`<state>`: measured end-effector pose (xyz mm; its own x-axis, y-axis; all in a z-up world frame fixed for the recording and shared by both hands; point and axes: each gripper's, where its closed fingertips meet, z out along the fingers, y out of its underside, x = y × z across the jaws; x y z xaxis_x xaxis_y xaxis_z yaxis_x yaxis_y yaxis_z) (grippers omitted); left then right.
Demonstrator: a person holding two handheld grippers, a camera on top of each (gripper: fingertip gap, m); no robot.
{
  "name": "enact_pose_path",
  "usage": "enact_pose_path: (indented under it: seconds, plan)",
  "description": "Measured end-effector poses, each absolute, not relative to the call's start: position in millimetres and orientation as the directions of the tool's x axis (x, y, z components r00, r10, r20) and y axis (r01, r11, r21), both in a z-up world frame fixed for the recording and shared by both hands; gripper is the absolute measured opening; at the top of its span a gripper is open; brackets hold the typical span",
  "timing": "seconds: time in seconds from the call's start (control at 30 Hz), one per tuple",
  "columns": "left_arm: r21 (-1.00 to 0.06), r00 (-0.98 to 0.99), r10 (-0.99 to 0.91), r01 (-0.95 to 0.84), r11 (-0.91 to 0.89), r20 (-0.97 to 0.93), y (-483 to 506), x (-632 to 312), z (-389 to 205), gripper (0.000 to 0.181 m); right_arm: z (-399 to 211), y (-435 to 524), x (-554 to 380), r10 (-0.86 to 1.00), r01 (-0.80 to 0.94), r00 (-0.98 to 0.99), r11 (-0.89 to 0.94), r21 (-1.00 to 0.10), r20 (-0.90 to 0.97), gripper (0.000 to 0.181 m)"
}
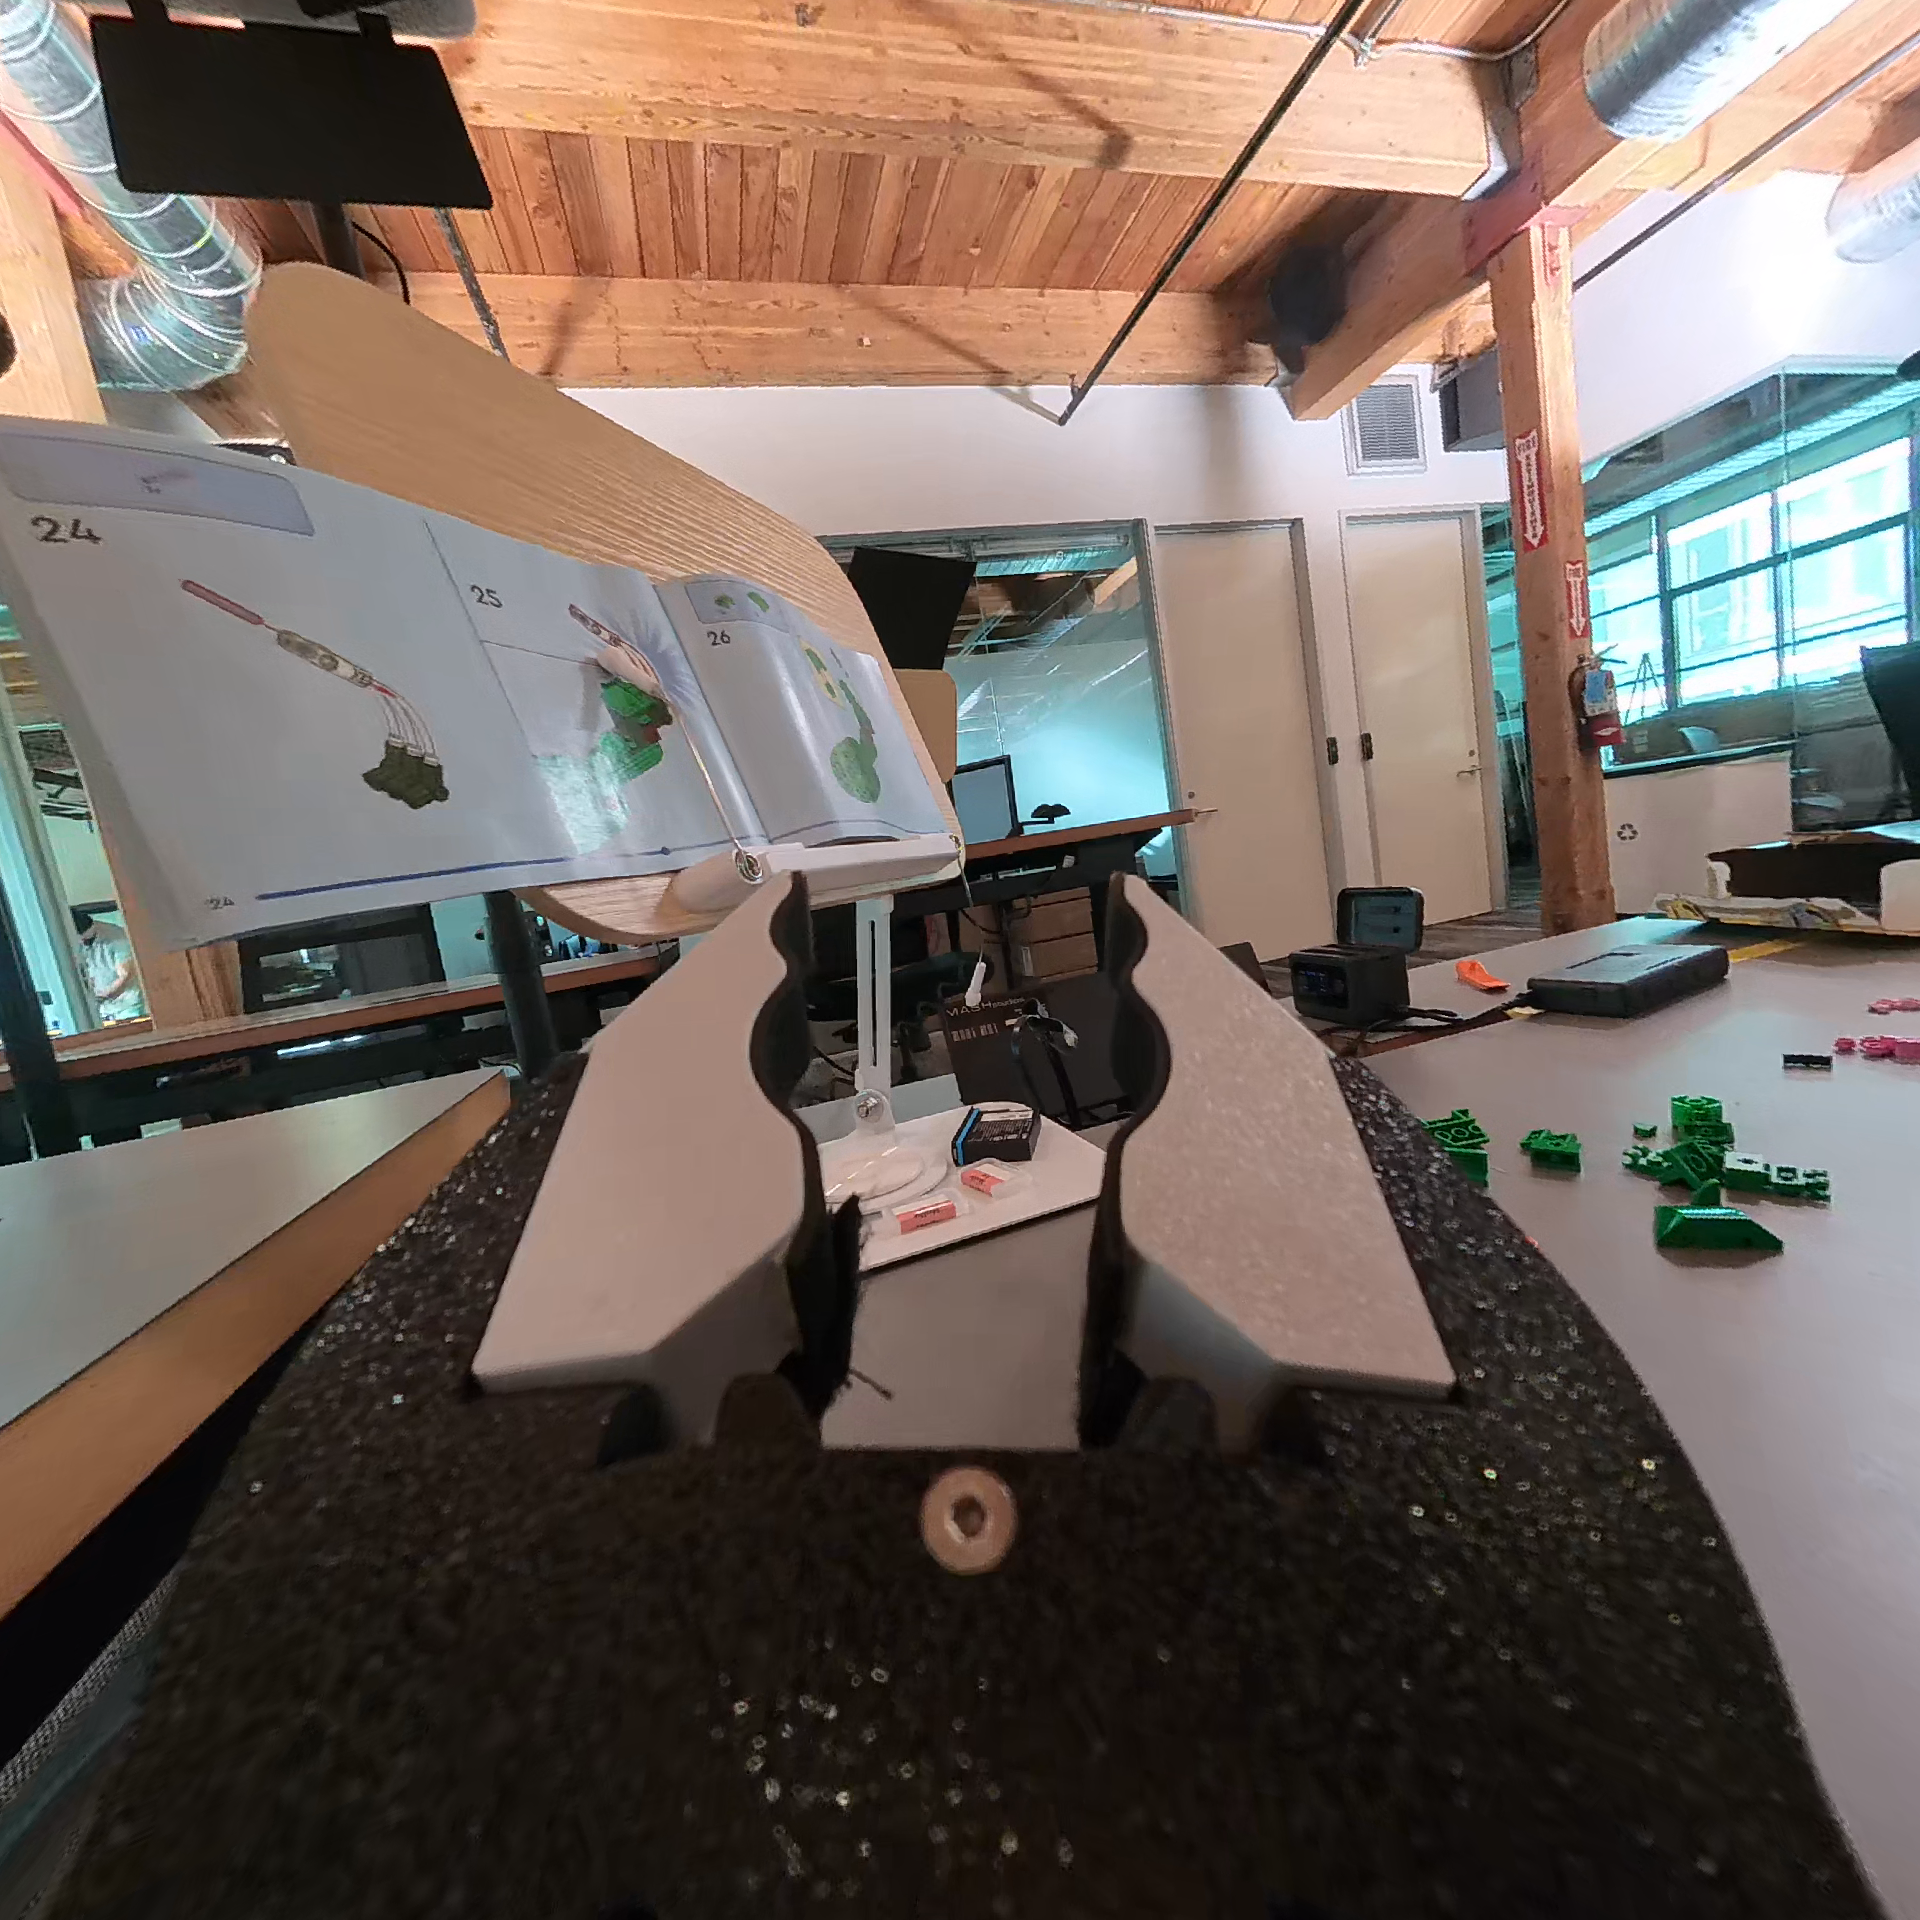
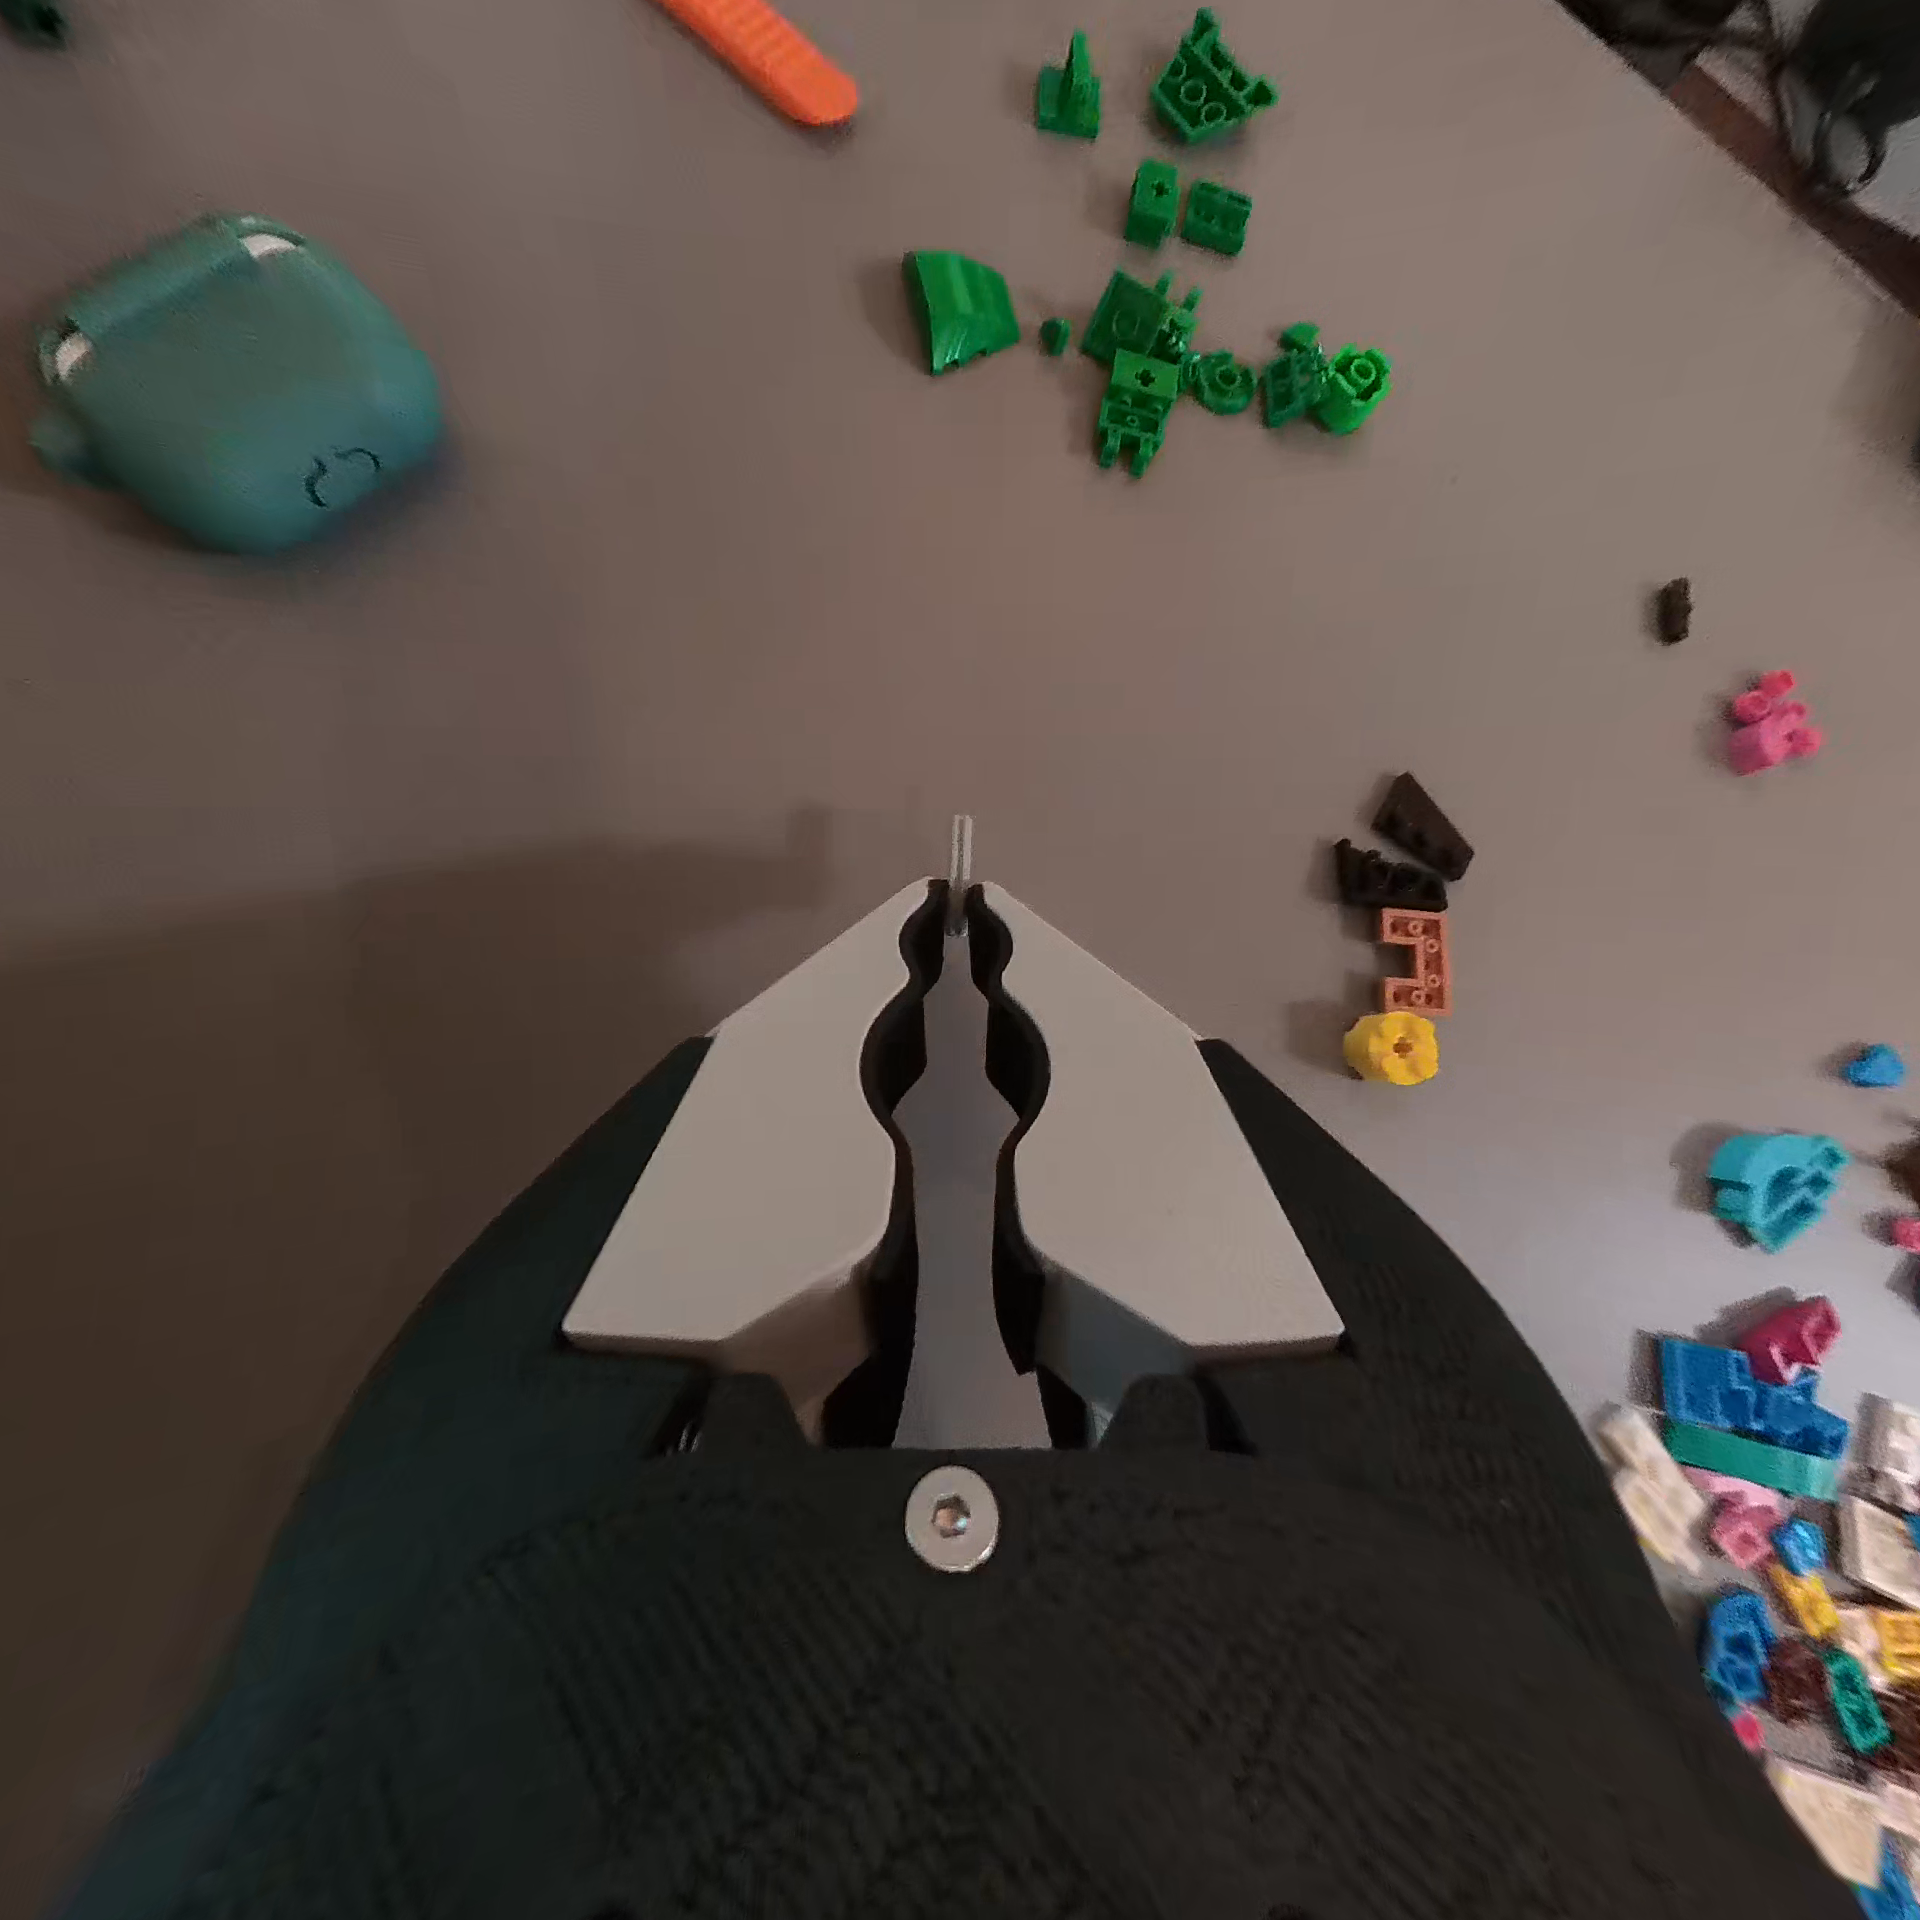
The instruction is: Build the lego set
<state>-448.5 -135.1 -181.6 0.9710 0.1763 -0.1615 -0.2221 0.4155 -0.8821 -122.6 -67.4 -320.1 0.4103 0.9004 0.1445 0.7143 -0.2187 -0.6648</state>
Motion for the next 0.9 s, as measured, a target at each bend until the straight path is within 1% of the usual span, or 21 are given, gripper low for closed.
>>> enact_pose_path:
  seconds: [0.33, 0.53, 0.57, 0.67, 0.8, 0.9]
  plan:
    - [-0.884, 0.971, 0.161, -0.227, 0.409, -0.175, -134, -444, -183, 0.053, -338, -68, -118, 0.900, 0.730, 0.427, -0.284, -0.621, 0.090, 0.003]
    - [-0.885, 0.970, 0.160, -0.235, 0.402, -0.185, -131, -443, -184, 0.052, -338, -63, -117, 0.883, 0.703, 0.465, -0.327, -0.632, 0.060, 0.005]
    - [-0.884, 0.969, 0.167, -0.238, 0.403, -0.185, -132, -444, -184, 0.052, -338, -64, -118, 0.884, 0.697, 0.464, -0.334, -0.635, 0.045, 0.008]
    - [-0.884, 0.969, 0.170, -0.233, 0.405, -0.178, -132, -445, -183, 0.053, -338, -66, -118, 0.885, 0.682, 0.466, -0.358, -0.638, 0.002, 0.025]
    - [-0.895, 0.978, 0.125, -0.204, 0.395, -0.168, -127, -441, -187, 0.053, -338, -64, -118, 0.883, 0.674, 0.470, -0.361, -0.645, -0.004, 0.033]
    - [-0.896, 0.977, 0.126, -0.209, 0.391, -0.173, -126, -440, -187, 0.057, -336, -62, -119, 0.881, 0.667, 0.473, -0.358, -0.653, 0.000, 0.044]
